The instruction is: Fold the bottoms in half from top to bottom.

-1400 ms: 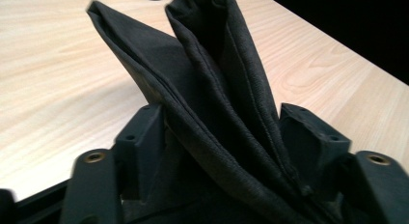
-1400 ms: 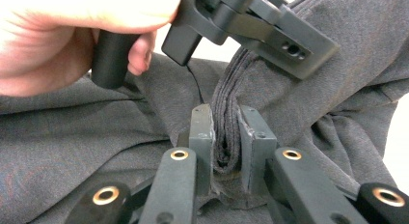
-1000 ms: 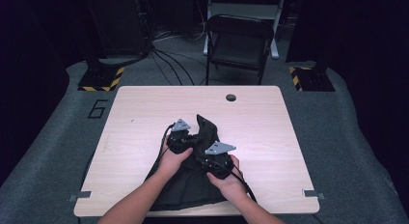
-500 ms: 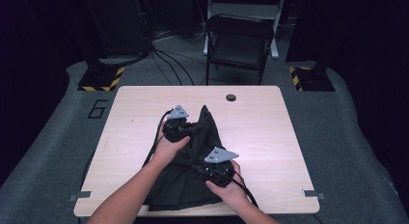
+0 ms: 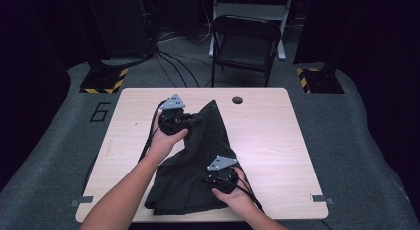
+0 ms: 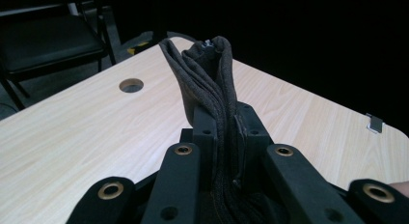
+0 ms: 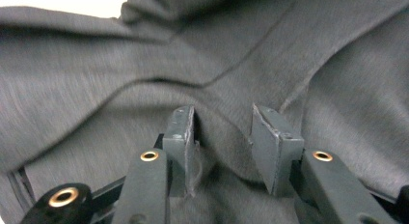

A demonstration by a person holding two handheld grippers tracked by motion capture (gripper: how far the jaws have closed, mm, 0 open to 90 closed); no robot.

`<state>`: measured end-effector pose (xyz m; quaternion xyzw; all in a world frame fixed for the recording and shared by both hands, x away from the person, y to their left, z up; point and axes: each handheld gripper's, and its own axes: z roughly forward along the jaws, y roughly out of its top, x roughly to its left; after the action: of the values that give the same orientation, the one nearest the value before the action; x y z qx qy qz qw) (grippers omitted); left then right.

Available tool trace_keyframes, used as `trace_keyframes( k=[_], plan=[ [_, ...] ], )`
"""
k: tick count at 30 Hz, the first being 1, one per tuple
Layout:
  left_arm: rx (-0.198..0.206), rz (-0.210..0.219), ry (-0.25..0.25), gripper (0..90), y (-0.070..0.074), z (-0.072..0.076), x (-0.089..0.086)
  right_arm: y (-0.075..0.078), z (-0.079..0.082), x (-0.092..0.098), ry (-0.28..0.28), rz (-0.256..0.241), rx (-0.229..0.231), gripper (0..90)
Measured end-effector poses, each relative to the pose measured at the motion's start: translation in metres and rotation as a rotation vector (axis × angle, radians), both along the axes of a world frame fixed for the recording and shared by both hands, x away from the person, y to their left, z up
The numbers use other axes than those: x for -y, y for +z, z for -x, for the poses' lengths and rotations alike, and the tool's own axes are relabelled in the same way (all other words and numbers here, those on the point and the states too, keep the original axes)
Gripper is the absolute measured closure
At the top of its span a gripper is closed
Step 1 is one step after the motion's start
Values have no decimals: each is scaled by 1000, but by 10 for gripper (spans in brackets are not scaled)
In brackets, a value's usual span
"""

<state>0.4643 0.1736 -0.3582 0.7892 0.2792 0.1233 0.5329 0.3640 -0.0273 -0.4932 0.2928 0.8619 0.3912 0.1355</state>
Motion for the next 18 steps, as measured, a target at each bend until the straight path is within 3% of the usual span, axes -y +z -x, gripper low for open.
trace_keyframes(
  k=[8, 14, 18],
  plan=[
    [21, -11, -1, 812, 13, -3, -7, -15, 6, 6, 6, 74, -43, 592],
    [21, -3, 2, 812, 20, -6, -10, -20, 9, 12, -10, 37, -76, 609],
    [18, -5, 0, 812, 21, -7, -7, -21, 11, 12, -19, 27, -55, 610]
  ],
)
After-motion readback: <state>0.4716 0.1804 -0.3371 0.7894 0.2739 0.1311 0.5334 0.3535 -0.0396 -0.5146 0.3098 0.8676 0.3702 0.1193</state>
